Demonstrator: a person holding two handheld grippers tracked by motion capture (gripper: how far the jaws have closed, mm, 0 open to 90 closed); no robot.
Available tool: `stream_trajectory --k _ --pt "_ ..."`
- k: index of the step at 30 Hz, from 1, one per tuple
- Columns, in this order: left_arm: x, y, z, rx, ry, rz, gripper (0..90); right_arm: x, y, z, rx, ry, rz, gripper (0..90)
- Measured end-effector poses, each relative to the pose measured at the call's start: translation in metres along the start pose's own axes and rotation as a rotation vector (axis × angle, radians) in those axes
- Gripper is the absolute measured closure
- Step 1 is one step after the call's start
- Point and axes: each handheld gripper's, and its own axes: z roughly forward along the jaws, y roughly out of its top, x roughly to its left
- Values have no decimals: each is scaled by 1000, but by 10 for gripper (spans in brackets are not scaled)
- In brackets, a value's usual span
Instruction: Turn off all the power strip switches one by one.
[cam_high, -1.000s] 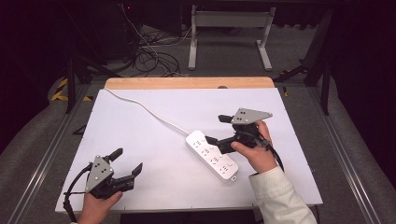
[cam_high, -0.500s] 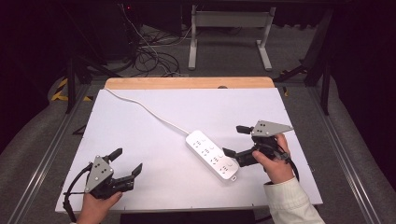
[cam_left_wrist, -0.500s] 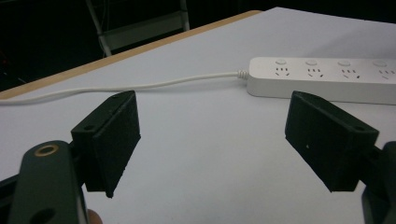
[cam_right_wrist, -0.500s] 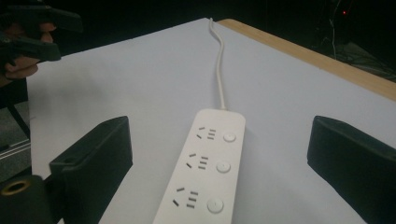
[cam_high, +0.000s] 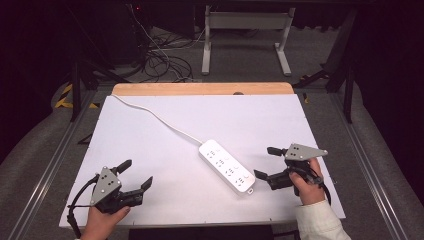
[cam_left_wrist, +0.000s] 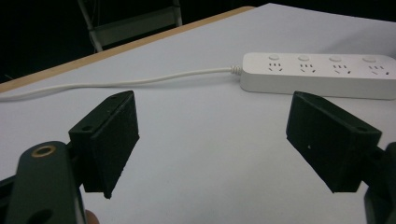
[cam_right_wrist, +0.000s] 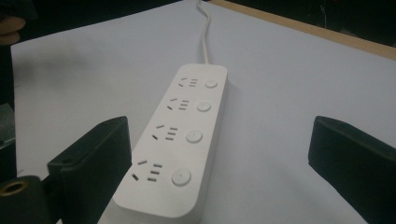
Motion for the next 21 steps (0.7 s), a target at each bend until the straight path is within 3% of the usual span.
stream_trajectory --k 4,8,11,21 --pt "2 -3 -3 4 7 14 173 -1 -12 -2 0 -8 -1 66" --pt "5 -5 -5 2 6 -6 173 -2 -24 -2 28 -22 9 66" --pt "6 -7 -6 5 17 19 172 -1 -31 -2 54 -26 17 67" --pt "9 -13 -4 38 20 -6 171 6 -49 -6 105 -53 67 67"
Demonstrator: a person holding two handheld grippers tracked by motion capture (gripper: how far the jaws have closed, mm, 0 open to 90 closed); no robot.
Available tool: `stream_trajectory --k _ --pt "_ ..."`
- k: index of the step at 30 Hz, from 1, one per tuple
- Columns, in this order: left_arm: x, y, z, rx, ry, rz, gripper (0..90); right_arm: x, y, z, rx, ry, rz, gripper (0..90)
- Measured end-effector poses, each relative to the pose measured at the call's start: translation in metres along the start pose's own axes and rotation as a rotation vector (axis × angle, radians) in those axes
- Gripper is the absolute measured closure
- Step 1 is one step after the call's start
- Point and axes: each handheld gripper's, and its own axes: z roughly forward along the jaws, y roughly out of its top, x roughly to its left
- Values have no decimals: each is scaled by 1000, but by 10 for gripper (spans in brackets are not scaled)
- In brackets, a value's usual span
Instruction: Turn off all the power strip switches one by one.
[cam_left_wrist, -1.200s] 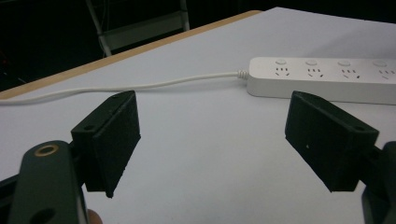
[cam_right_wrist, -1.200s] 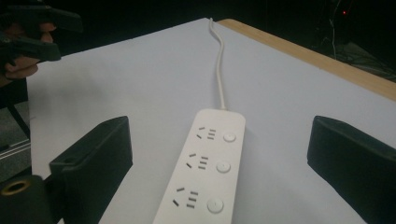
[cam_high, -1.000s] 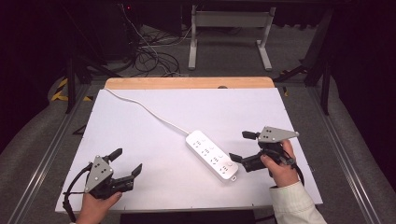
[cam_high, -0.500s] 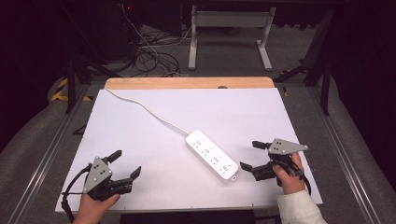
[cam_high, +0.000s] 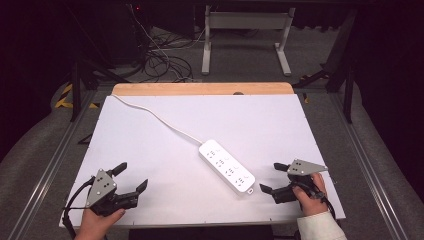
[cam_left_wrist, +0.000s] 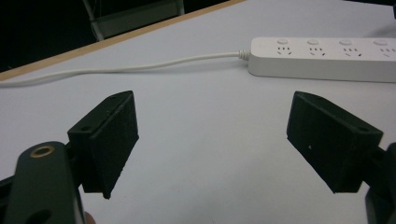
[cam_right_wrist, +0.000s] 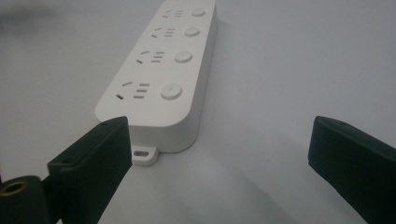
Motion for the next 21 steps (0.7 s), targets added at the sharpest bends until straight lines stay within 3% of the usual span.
stream_trajectory --k 3,7,9,14,21 --pt "2 -3 4 27 13 0 171 1 -6 2 21 3 16 67" --pt "2 -2 4 11 1 -13 171 3 -9 3 28 4 7 67" --pt "1 -1 5 8 0 2 171 2 -8 3 17 0 8 67" --pt "1 1 6 -7 -32 -17 162 2 -6 -1 -16 -21 -14 67" --pt "2 1 3 -27 -17 -11 163 5 -3 -5 -47 -22 -52 72"
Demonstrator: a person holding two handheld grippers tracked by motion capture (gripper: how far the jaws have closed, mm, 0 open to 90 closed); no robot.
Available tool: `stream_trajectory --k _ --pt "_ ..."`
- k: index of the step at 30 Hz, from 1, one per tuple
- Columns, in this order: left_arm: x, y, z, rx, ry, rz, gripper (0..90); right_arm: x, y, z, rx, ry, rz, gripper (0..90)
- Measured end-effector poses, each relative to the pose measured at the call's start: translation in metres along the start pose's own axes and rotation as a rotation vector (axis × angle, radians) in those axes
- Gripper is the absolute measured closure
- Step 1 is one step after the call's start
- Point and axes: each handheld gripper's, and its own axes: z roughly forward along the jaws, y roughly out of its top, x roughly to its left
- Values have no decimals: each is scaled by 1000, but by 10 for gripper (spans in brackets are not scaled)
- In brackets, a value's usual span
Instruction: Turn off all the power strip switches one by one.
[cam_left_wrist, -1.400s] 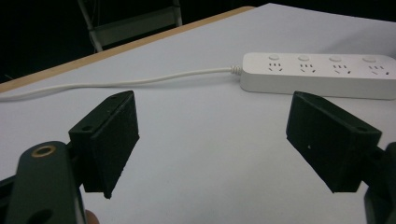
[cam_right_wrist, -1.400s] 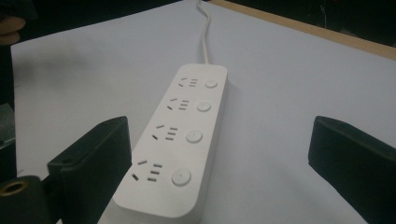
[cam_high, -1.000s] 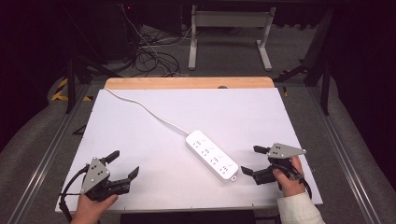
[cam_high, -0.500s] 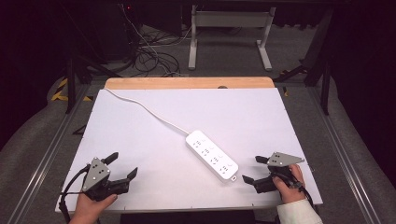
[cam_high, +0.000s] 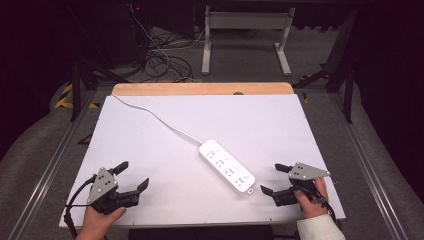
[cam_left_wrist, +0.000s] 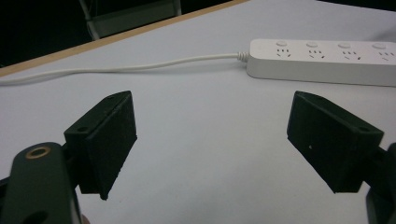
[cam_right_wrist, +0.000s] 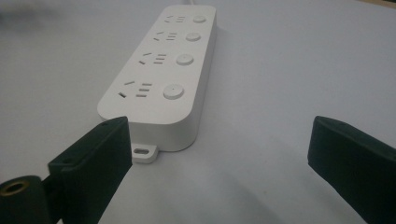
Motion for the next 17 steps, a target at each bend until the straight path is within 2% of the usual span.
stream_trajectory --k 1,3,6,17 --pt "0 0 -1 -5 4 9 164 0 0 0 1 6 -3 76" --pt "-1 0 -1 -12 6 -4 164 0 0 0 10 9 -9 78" --pt "0 0 -1 -9 13 0 164 1 0 0 19 11 -12 80" --pt "1 0 -2 -13 20 -5 164 1 0 1 15 11 -11 80"
